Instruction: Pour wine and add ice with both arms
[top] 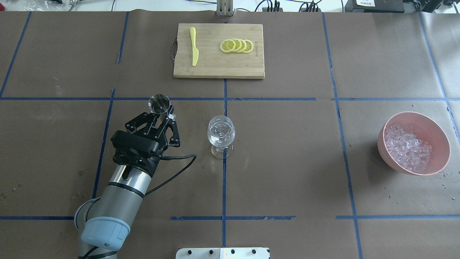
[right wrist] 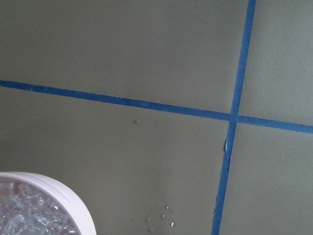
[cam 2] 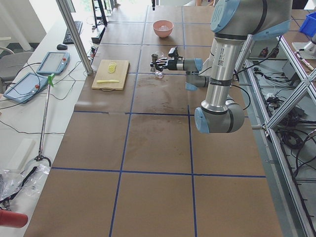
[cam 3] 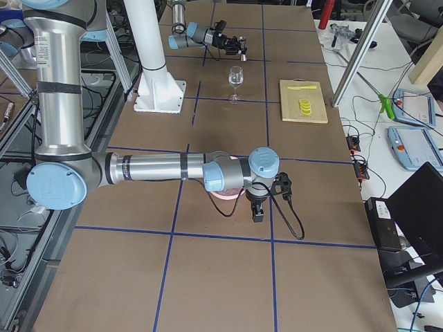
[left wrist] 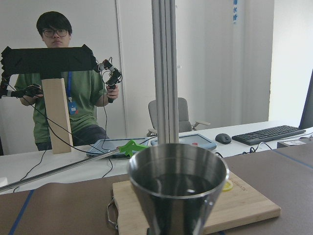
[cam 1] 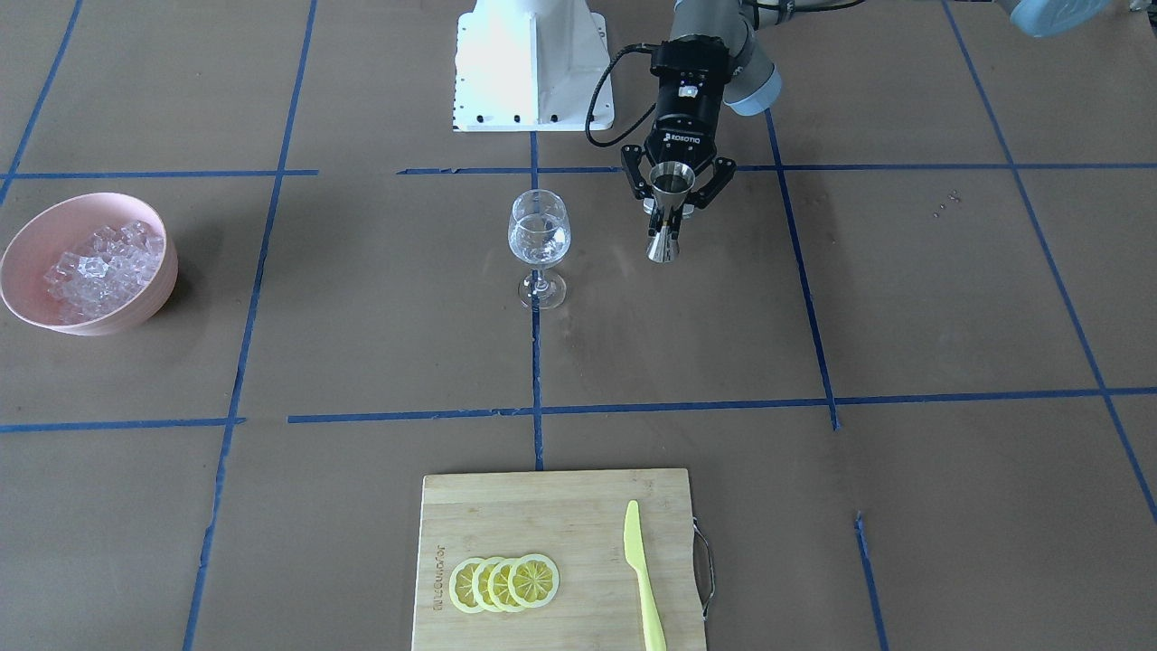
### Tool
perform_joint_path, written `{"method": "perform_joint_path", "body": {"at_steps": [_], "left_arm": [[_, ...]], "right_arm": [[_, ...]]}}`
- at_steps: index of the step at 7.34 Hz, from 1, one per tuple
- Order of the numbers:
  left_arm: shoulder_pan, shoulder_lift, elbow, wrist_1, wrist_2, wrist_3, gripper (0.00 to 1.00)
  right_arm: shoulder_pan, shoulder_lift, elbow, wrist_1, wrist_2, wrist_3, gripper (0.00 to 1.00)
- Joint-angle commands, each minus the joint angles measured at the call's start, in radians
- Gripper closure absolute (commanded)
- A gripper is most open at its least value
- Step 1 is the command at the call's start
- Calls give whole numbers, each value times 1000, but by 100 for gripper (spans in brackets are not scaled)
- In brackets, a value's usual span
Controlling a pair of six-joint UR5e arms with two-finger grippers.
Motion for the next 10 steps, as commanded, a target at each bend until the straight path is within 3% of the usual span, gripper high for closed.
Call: {"method": "perform_joint_path", "body": {"at_steps": [1,5,8,10], "left_arm": [[9,-33,-24,104,1,12,100],[17,-76,-24,265,3,72,100],[32,-129,-18,271,3,306,100],[38,-129,5,273,3,340,100]], "right_arm": [[0,0,1,0,1,0,0],[0,-1,4,0,1,2,0],[0,-1,-5,-1,0,2,0],[0,-4,-10,-1,1,6,0]]}}
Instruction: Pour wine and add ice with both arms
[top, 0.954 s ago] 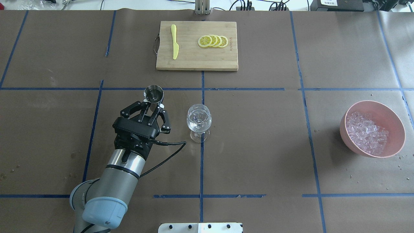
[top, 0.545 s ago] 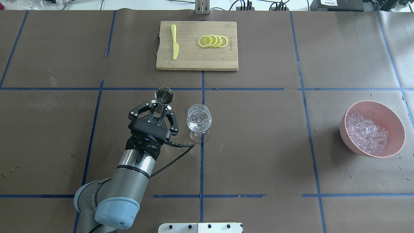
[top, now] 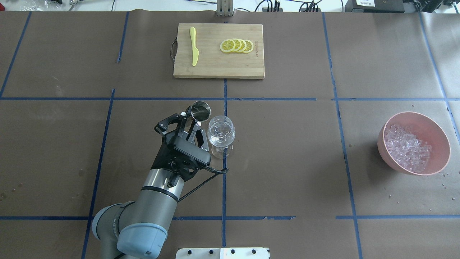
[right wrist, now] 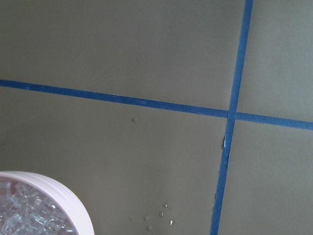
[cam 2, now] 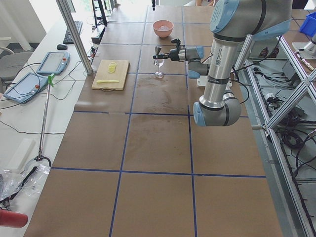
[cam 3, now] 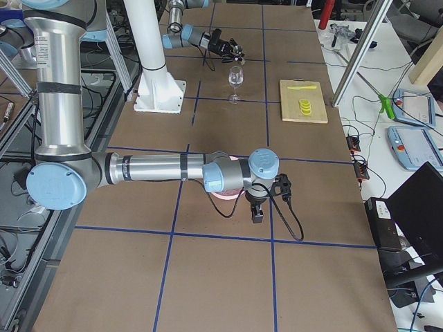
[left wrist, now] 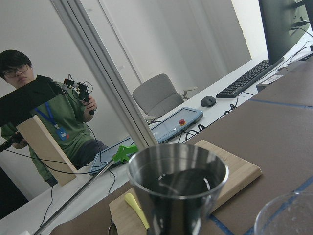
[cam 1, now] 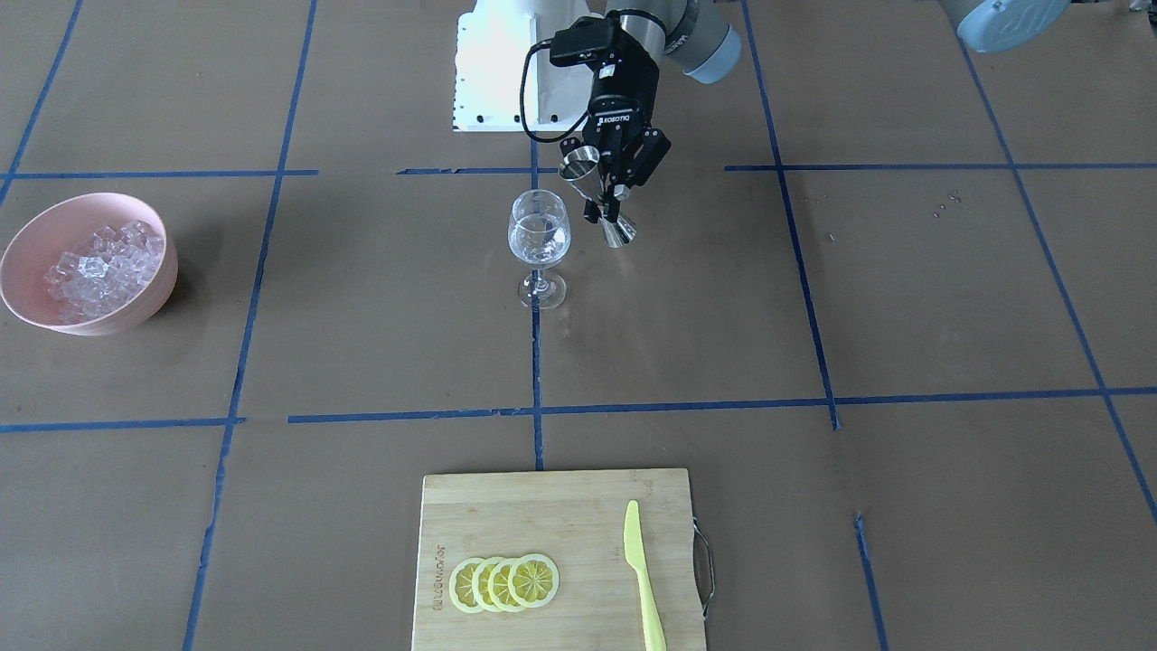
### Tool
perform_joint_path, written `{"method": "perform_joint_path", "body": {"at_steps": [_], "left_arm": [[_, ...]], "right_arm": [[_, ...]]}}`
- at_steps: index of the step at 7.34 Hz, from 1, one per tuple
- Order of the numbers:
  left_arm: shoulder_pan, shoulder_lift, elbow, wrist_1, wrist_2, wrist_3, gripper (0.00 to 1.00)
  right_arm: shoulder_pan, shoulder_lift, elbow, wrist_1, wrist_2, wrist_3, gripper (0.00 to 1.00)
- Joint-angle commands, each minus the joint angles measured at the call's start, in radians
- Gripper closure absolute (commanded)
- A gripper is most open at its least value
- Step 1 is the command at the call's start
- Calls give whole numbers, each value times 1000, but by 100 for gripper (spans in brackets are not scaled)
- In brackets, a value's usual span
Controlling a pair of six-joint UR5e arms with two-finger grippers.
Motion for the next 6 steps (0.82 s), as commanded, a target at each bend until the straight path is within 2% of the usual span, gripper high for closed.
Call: {"method": "perform_joint_path", "body": {"at_steps": [1,3,6], "left_arm": [[12,-4,16,17,0,86,100],[12,-10,16,37,3,229,100],[3,-17,16,43,37,317,100]], "right_arm": [[0,3,-21,0,1,1,0],[0,6,-27,0,2,1,0],[0,6,-24,0,5,4,0]]}}
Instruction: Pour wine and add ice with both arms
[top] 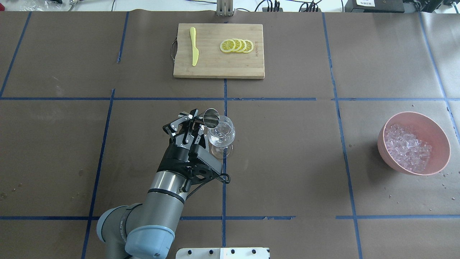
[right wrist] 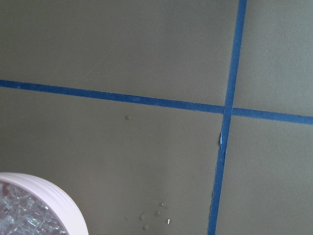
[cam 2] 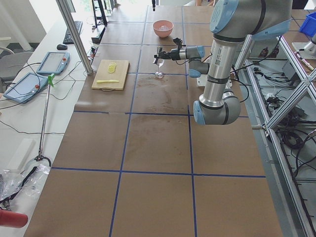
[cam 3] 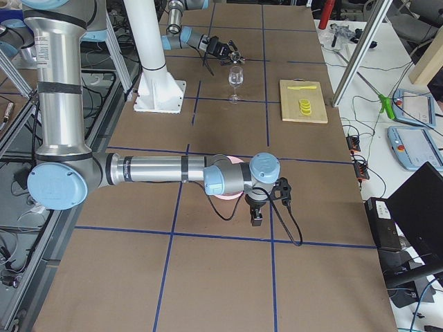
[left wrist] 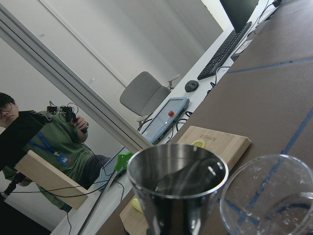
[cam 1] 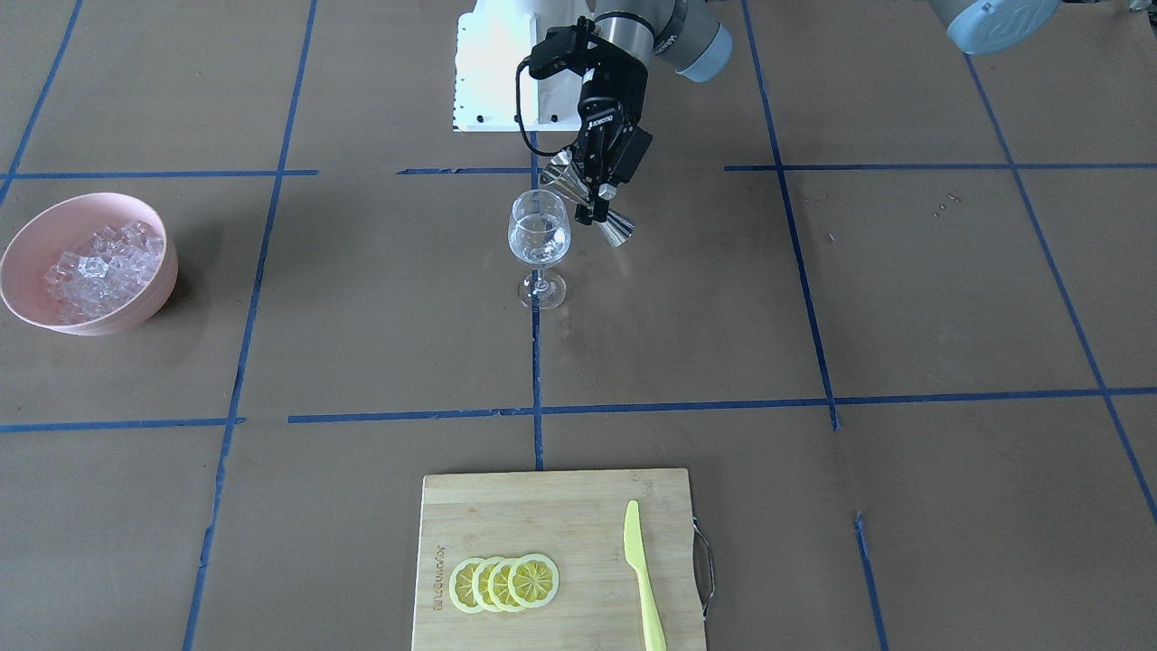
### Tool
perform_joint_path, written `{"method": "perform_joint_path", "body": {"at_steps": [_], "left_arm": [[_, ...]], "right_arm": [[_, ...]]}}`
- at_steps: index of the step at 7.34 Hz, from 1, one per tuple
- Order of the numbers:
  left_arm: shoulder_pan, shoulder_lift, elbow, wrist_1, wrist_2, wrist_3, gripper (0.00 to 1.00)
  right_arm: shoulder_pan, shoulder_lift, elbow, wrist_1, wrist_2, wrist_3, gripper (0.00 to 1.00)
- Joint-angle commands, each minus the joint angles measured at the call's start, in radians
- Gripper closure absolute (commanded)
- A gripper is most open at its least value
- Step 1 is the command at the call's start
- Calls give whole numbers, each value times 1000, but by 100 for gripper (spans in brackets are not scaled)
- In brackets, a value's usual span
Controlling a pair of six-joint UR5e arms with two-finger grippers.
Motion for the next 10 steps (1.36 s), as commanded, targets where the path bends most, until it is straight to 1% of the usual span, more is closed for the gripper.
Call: {"method": "perform_joint_path", "body": {"at_steps": [1,3,4,7,10], "left_arm": [[-9,-2,2,5,28,124,100],[-10,1,3,19,29,135,100],[-15,-3,2,77,29,149,100],[-26,-5,-3,82,31,296,100],[-26,-19,-3,84,59,505,100]], "right_arm": [[0,0,1,0,1,0,0],[0,0,2,0,1,0,0],[0,0,1,0,1,-1,0],[0,0,1,0,-1,-1,0],[0,2,-1,0,-1,-1,0]]}}
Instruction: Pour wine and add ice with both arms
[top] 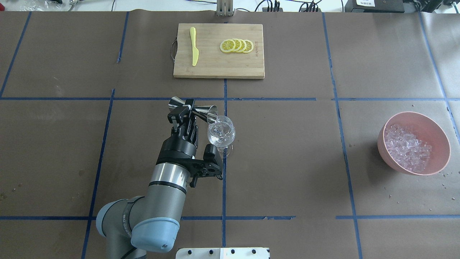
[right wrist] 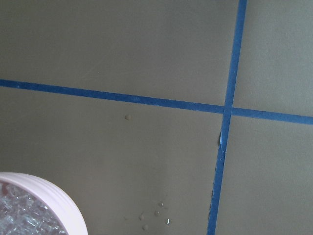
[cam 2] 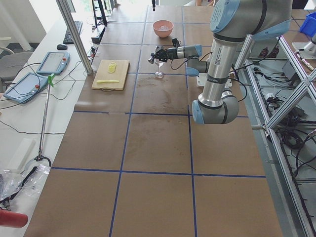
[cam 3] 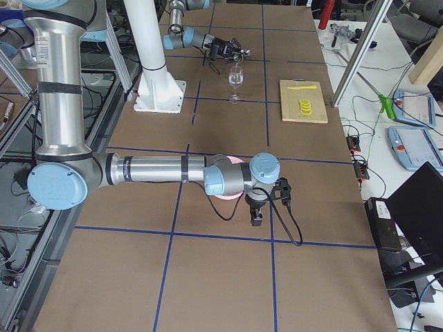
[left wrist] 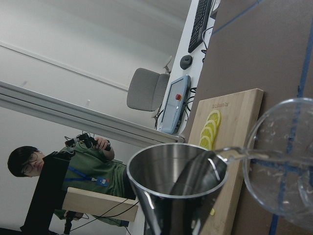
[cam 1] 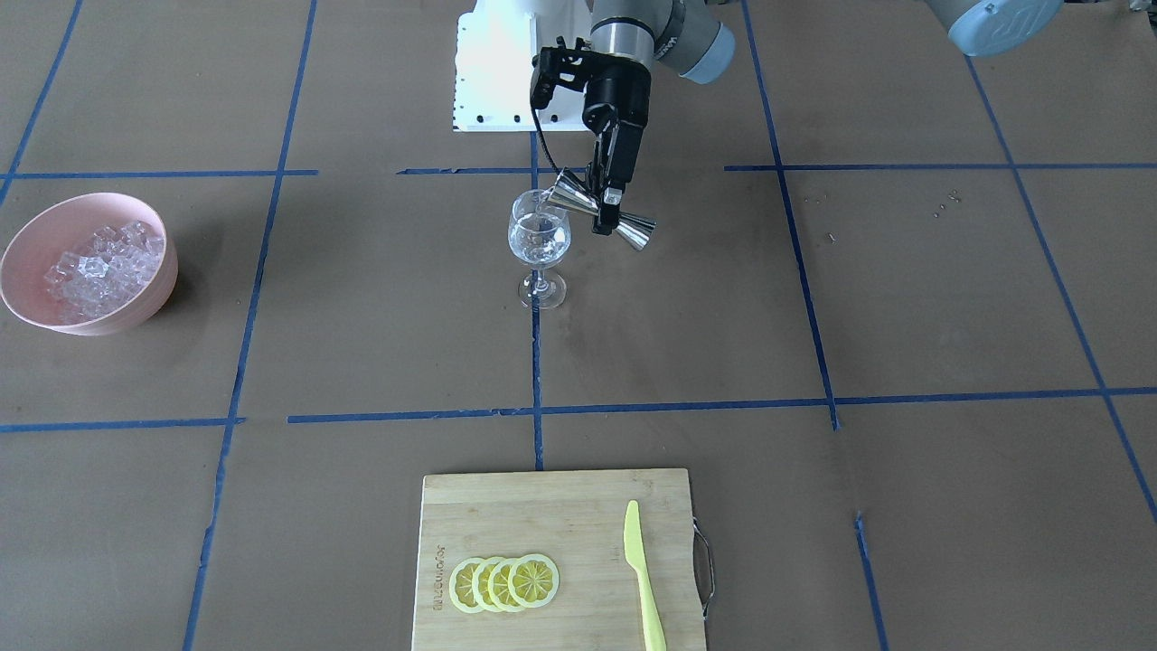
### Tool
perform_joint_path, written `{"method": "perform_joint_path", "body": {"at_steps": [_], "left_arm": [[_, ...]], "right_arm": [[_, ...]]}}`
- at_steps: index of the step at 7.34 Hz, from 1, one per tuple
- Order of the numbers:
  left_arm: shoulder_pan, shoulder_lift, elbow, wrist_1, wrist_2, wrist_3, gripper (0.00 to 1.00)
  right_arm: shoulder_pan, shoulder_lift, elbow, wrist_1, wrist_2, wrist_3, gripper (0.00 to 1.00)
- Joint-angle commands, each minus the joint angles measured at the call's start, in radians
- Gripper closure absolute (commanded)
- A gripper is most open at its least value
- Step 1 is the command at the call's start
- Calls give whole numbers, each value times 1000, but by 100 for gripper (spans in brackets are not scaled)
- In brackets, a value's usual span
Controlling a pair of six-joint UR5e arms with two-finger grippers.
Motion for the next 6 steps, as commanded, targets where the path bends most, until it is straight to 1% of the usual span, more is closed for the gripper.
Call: {"method": "perform_joint_path", "body": {"at_steps": [1,3,4,6], "left_arm": [[0,-4,2,15,33,146,100],[4,-7,4,90,39,174,100],[6,-18,4,107,39,179,100],[0,-23,-8,97,41,171,100]], "right_arm": [[0,1,0,0,0,1,0],[0,3,-4,0,1,3,0],[0,3,-4,0,1,3,0],[0,7,-7,0,1,1,0]]}}
